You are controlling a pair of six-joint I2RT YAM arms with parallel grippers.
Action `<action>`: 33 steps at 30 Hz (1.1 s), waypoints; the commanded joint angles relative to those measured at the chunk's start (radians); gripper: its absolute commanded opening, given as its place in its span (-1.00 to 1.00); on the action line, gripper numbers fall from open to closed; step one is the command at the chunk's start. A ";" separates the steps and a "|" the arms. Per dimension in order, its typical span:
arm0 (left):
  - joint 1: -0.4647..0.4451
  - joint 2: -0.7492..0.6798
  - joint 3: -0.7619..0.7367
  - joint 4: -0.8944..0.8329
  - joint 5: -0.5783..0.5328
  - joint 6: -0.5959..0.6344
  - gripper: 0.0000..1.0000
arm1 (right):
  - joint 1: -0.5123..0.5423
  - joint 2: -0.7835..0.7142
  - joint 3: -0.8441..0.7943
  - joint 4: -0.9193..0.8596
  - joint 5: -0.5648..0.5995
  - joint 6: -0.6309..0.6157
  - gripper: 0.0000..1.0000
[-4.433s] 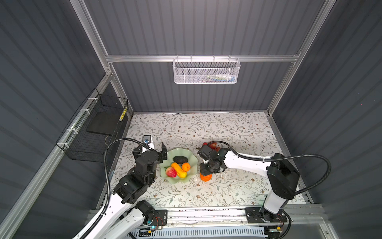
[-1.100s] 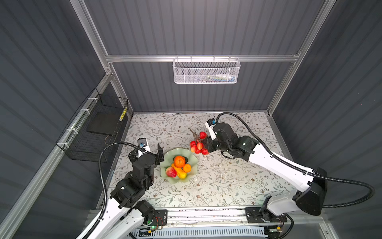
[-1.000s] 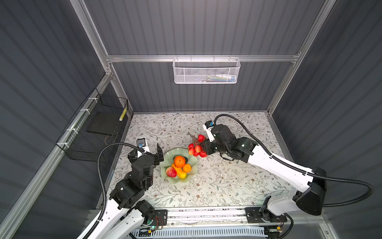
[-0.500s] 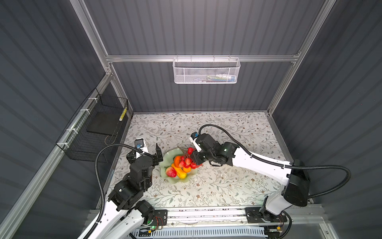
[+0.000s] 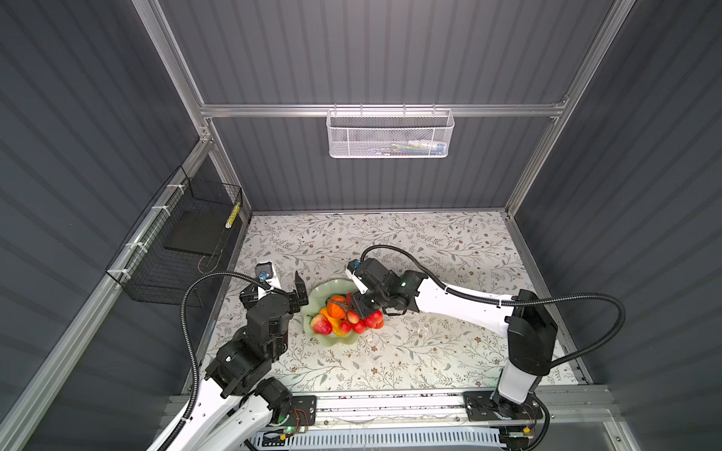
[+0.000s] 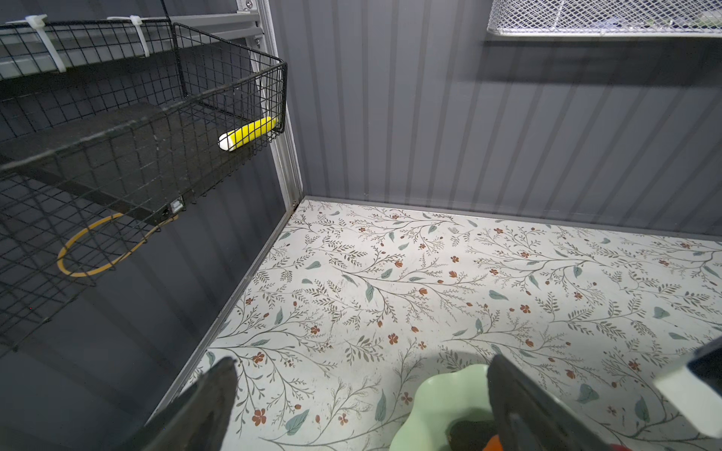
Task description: Place and organize the fake fruits in the fruit bowl
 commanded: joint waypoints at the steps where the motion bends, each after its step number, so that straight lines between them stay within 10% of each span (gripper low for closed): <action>1: 0.003 -0.017 -0.005 0.002 -0.026 -0.012 1.00 | 0.002 -0.002 0.046 0.016 -0.011 -0.009 0.10; 8: 0.003 -0.006 -0.008 0.036 -0.029 0.001 1.00 | -0.026 -0.015 0.125 0.003 0.001 -0.029 0.96; 15: 0.003 0.012 -0.056 0.124 -0.117 0.019 0.99 | -0.089 -0.149 0.084 0.060 0.051 -0.073 0.98; 22: 0.047 0.070 -0.337 0.653 -0.215 0.270 1.00 | -0.353 -0.611 -0.432 0.457 0.204 -0.216 0.98; 28: 0.376 0.242 -0.389 0.687 0.137 0.115 0.99 | -0.713 -0.885 -0.795 0.568 0.344 -0.325 0.98; 33: 0.566 0.516 -0.375 0.838 0.323 0.102 0.99 | -0.904 -0.808 -1.008 0.905 0.411 -0.305 0.98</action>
